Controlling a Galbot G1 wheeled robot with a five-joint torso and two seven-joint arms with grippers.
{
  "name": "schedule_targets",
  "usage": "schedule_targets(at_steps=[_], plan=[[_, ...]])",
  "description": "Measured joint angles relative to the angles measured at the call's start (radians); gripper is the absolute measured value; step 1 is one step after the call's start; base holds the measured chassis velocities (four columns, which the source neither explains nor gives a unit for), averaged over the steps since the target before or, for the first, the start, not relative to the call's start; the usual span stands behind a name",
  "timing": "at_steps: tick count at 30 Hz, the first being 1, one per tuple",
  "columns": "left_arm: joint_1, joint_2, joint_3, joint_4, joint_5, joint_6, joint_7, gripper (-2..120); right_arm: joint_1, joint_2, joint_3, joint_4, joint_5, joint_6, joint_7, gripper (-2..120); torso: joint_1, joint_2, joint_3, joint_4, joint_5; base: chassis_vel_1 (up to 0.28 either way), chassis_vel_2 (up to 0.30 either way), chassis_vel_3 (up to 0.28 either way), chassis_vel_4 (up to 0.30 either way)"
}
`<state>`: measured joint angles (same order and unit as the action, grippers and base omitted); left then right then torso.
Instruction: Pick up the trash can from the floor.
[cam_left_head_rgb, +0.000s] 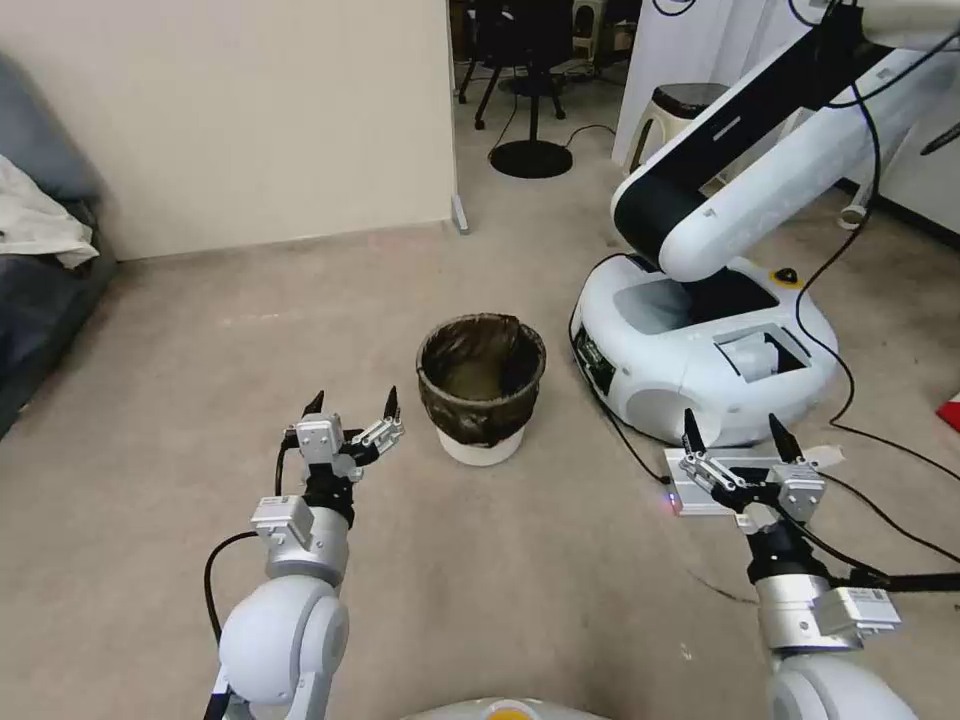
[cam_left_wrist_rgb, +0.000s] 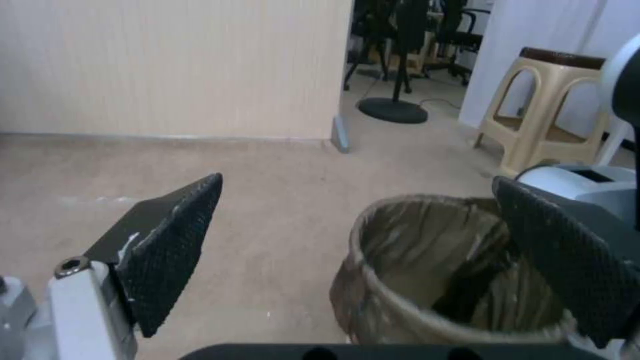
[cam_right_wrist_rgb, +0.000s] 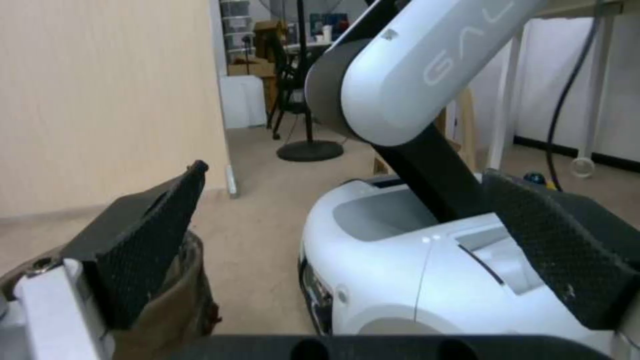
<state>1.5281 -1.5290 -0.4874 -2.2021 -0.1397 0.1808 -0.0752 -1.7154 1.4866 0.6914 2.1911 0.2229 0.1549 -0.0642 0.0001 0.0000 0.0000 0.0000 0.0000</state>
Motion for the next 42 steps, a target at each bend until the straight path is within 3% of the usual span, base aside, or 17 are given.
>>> schedule_targets(at_steps=[17, 35, 42], plan=[[-0.007, 0.000, 0.004, 0.016, 0.003, -0.008, 0.001, 100, 0.002, 0.004, -0.001, -0.013, 0.000, 0.018, -0.001, 100, 0.000, 0.000, 0.000, 0.0000, 0.0000, -0.151, 0.147, 0.153, -0.153], [-0.006, -0.004, 0.012, 0.020, 0.008, -0.011, 0.004, 100, -0.002, 0.006, -0.002, -0.022, -0.001, 0.034, -0.007, 100, 0.000, 0.000, 0.000, 0.0002, 0.0001, -0.041, 0.047, 0.045, -0.034], [-0.002, 0.006, 0.018, 0.015, 0.006, -0.016, 0.014, 100, 0.000, 0.014, -0.014, -0.046, -0.020, 0.086, -0.022, 100, 0.000, 0.000, 0.000, 0.0001, 0.0003, -0.140, 0.125, 0.118, -0.146]])
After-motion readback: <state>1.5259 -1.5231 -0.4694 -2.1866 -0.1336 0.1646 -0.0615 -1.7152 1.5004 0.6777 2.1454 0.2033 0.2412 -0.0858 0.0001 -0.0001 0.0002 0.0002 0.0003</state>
